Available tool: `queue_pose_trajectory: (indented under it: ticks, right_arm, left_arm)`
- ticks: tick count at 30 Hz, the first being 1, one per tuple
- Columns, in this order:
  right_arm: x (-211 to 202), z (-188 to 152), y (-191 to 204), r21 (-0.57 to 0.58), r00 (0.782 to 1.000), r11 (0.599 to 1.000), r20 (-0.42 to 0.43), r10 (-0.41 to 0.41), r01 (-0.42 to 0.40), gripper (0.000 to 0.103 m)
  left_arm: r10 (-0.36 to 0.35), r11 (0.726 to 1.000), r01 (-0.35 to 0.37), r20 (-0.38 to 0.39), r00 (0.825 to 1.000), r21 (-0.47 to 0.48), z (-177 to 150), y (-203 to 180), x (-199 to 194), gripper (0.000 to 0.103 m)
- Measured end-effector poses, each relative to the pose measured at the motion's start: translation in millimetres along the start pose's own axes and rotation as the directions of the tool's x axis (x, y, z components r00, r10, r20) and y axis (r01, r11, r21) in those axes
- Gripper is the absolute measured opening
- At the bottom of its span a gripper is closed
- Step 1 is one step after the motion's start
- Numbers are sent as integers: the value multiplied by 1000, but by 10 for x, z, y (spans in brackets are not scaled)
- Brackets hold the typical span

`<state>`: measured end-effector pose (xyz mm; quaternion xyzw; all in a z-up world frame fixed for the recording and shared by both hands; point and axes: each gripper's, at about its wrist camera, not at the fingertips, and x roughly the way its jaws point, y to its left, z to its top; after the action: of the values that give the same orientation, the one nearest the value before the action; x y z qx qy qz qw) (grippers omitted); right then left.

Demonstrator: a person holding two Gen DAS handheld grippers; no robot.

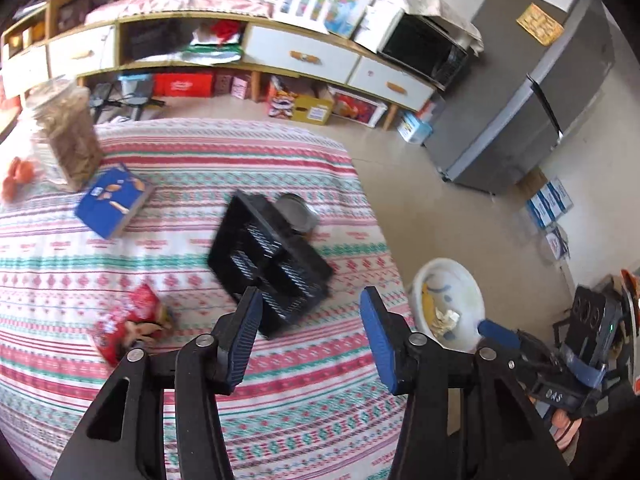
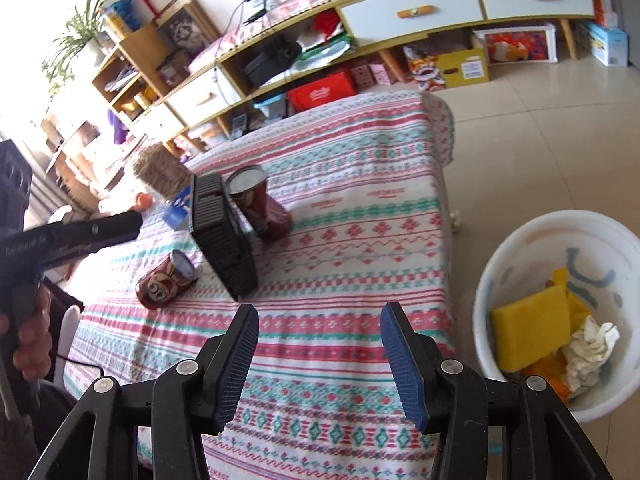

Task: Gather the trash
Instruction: 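Grasp the blue carton with the left tool while the right tool grasps the black plastic tray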

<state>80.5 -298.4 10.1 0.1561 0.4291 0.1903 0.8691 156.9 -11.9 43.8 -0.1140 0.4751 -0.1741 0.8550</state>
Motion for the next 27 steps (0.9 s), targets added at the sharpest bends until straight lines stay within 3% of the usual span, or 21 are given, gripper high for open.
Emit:
queue_pose_trajectory:
  ticks: [5, 9, 12, 15, 19, 27]
  right_arm:
    - [170, -85, 218, 5, 998, 999, -33, 50, -50, 57]
    - [300, -180, 425, 21, 999, 999, -39, 31, -30, 57]
    - [443, -261, 609, 20, 998, 999, -50, 47, -46, 57]
    - [561, -268, 816, -32, 999, 999, -34, -9, 7, 57]
    - [700, -192, 987, -84, 999, 996, -7, -39, 38, 57]
    - [961, 44, 1105, -104, 998, 993, 16, -59, 60, 57]
  left_arm:
    - [41, 977, -31, 44, 998, -209, 284, 875, -183, 65]
    - [122, 941, -116, -1, 993, -317, 404, 1515, -14, 65]
    - [119, 905, -130, -52, 991, -406, 415, 1911, 201, 65]
    - [70, 888, -106, -97, 993, -448, 431, 2068, 374, 65]
    - [17, 867, -45, -62, 998, -496, 499, 2180, 434, 65]
    - [12, 861, -63, -105, 994, -505, 596, 2250, 926, 65]
